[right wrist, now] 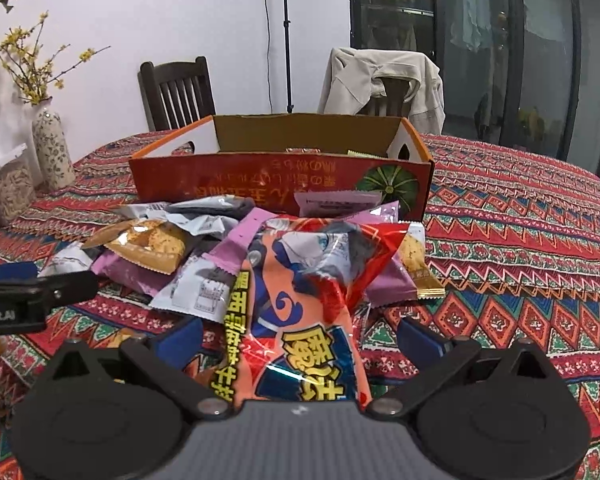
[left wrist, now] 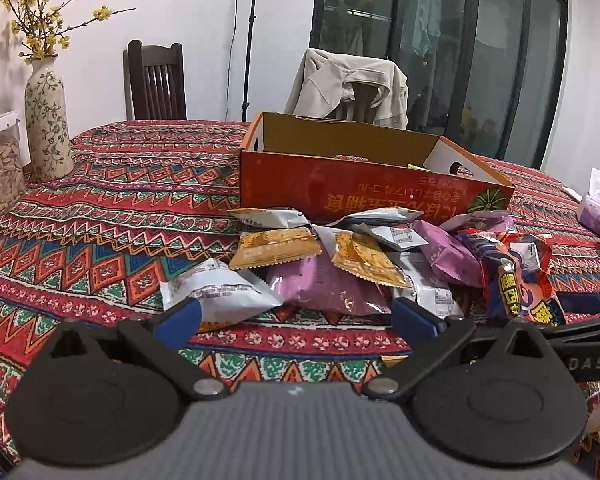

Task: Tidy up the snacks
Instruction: 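Grasp the orange chip bag with the right tool while the left tool grasps the yellow cracker packet, then carry both snacks into the cardboard box and open both tools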

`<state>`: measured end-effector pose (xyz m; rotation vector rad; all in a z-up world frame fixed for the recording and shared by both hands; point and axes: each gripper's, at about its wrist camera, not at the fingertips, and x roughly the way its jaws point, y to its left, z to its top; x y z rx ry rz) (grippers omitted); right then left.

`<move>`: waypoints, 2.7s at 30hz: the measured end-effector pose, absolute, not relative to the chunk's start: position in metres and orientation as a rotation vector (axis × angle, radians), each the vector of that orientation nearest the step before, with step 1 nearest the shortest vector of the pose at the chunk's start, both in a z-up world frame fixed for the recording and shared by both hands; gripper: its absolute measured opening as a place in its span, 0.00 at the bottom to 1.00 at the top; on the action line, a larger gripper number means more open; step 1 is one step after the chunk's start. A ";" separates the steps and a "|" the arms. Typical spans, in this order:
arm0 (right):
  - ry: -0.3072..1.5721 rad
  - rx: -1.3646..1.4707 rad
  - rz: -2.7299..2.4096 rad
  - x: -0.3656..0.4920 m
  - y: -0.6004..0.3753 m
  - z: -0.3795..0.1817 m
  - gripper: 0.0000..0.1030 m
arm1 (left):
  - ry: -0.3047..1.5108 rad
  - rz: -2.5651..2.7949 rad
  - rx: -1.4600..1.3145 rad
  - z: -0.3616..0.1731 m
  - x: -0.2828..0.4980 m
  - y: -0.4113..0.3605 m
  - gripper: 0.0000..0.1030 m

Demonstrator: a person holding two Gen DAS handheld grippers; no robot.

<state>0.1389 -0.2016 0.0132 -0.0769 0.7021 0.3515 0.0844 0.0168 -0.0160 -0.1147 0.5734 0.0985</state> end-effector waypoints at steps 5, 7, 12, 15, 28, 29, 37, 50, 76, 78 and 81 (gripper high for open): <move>0.715 -0.071 0.352 0.142 -0.202 0.009 0.83 | 0.578 0.092 -0.114 -0.016 0.085 0.013 1.00; 0.712 -0.064 0.363 0.141 -0.202 0.009 0.71 | 0.578 0.087 -0.113 -0.015 0.085 0.010 1.00; 0.690 -0.058 0.379 0.135 -0.205 0.011 0.64 | 0.580 0.080 -0.110 -0.013 0.085 0.005 1.00; 0.651 -0.053 0.384 0.128 -0.210 0.016 0.63 | 0.588 0.074 -0.110 -0.012 0.086 0.001 1.00; 0.562 -0.029 0.361 0.113 -0.245 0.033 0.63 | 0.651 0.039 -0.071 -0.018 0.092 -0.039 1.00; 0.561 -0.029 0.361 0.112 -0.246 0.032 0.63 | 0.657 0.040 -0.066 -0.019 0.092 -0.042 1.00; 0.565 -0.018 0.377 0.109 -0.259 0.027 0.63 | 0.691 0.081 -0.042 -0.030 0.093 -0.059 1.00; 0.579 -0.062 0.422 0.103 -0.257 0.020 0.63 | 0.715 0.068 0.006 -0.038 0.091 -0.068 0.87; 0.553 -0.119 0.420 0.107 -0.253 0.037 0.63 | 0.549 -0.029 -0.015 0.017 0.088 -0.039 0.49; 0.524 -0.125 0.415 0.112 -0.251 0.048 0.63 | 0.519 -0.021 -0.019 0.027 0.094 -0.035 0.49; 0.483 -0.143 0.407 0.122 -0.245 0.064 0.63 | 0.470 -0.011 -0.013 0.043 0.106 -0.033 0.49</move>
